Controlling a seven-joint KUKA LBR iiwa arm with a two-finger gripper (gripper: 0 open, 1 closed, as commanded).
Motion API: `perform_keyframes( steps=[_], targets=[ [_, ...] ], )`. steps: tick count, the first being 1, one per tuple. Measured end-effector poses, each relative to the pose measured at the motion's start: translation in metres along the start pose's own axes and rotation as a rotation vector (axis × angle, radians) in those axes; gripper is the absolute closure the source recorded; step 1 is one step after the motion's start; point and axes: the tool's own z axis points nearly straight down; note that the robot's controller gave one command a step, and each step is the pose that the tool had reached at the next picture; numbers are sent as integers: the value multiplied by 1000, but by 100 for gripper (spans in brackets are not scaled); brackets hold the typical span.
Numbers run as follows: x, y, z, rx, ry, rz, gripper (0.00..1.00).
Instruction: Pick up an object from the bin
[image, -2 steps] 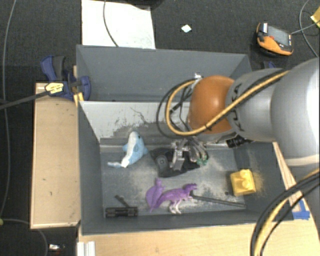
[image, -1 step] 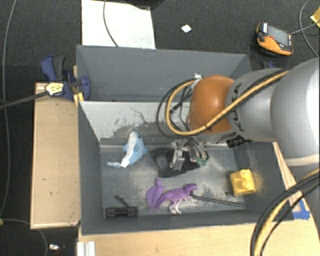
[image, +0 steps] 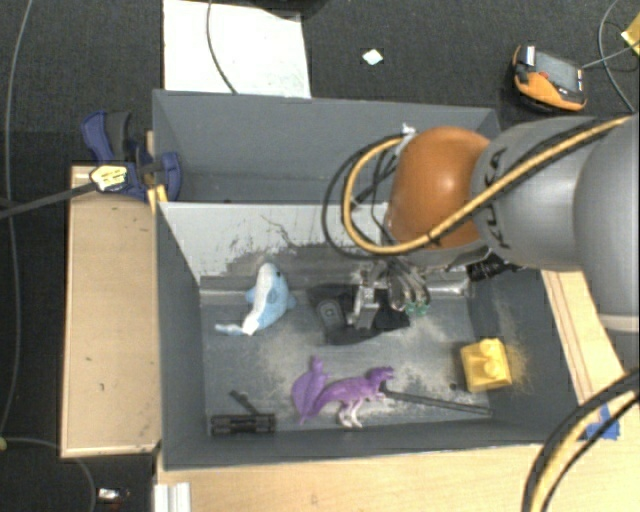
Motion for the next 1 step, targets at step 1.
perform_keyframes(
  steps=[1],
  targets=[
    [-2, 0, -99, -1, -6, -1, 100]
  ],
)
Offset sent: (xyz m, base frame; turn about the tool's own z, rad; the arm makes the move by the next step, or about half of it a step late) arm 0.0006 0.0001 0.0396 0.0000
